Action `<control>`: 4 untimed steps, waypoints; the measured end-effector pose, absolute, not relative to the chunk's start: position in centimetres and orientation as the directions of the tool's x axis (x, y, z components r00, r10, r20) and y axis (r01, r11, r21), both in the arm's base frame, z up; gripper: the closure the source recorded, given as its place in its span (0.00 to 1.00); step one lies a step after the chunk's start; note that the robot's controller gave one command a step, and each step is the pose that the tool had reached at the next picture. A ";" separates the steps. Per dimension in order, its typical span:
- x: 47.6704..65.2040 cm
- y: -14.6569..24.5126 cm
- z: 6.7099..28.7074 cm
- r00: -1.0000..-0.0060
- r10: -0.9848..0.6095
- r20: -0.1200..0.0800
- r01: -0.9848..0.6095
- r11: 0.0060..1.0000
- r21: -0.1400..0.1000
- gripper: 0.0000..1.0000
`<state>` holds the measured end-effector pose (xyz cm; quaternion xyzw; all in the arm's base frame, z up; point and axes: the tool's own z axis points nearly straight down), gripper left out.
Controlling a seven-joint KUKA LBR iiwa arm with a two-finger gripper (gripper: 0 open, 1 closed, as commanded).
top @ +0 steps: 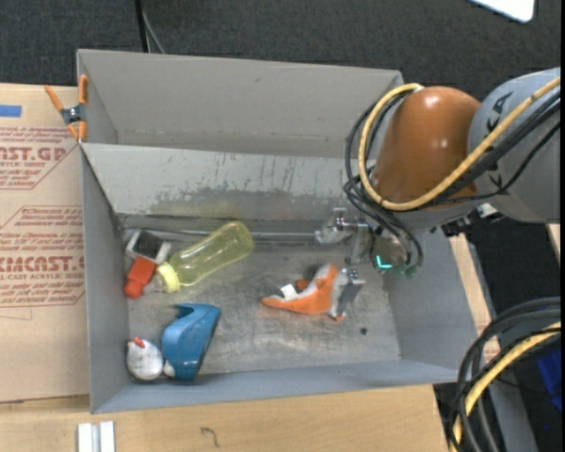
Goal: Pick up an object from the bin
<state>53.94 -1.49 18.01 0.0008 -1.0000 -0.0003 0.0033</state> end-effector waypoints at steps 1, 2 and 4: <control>54.1 -1.5 18.4 -1.000 -0.001 -0.001 -0.001 1.000 0.000 0.00; 55.4 -1.4 7.3 -1.000 -0.028 0.001 -0.028 1.000 0.001 1.00; 55.1 -1.5 10.4 -0.999 -0.033 0.003 -0.033 0.999 0.000 1.00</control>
Offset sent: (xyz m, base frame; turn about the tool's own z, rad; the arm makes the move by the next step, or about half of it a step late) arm 0.0142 0.0000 -0.1101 -0.0248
